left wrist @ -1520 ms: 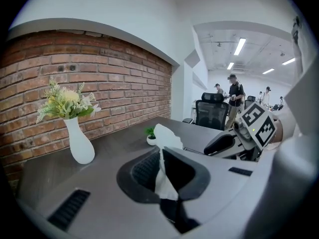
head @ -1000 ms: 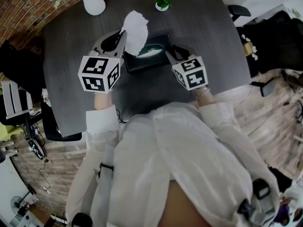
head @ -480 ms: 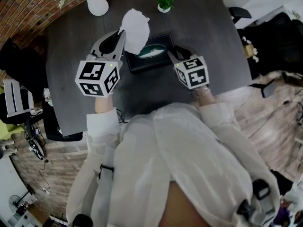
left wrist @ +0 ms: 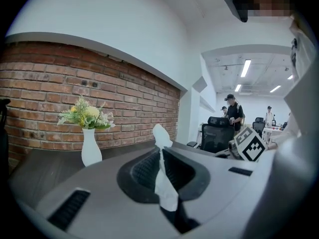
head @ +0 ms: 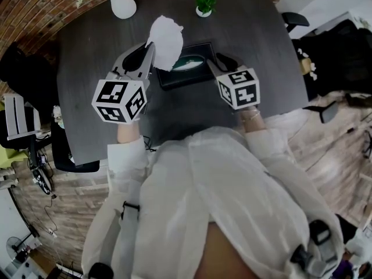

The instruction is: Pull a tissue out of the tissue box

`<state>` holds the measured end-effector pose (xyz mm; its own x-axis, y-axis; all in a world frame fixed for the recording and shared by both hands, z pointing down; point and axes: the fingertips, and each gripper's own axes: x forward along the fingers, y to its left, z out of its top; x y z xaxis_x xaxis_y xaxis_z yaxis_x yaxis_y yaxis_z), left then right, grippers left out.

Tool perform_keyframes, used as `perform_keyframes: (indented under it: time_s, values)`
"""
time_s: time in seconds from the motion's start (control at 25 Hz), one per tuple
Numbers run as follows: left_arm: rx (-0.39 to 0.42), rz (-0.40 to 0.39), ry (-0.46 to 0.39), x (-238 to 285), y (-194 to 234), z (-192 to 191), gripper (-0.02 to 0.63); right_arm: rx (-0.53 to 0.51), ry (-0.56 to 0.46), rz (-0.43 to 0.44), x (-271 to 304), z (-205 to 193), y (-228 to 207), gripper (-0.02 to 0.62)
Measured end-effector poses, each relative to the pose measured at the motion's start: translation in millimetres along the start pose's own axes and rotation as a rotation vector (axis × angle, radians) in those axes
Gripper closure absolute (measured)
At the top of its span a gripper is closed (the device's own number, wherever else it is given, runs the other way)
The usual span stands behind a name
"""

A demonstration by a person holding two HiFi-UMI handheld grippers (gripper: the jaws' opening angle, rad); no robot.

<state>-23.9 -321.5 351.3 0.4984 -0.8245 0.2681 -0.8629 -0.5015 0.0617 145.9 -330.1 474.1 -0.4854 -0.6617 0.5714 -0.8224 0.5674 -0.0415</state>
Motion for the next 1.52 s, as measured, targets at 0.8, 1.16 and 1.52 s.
perform_keyframes:
  time_s: [0.8, 1.16, 1.52]
  values:
    - [-0.064, -0.023, -0.165, -29, -24, 20, 0.592, -0.011, -0.351, 0.278, -67, 108, 48, 0.561]
    - [-0.136, -0.003, -0.169, -32, -33, 9, 0.594, 0.002, -0.366, 0.385, -76, 105, 74, 0.589]
    - [-0.169, -0.014, -0.095, -28, -39, -21, 0.594, 0.001, -0.313, 0.382, -67, 87, 85, 0.591]
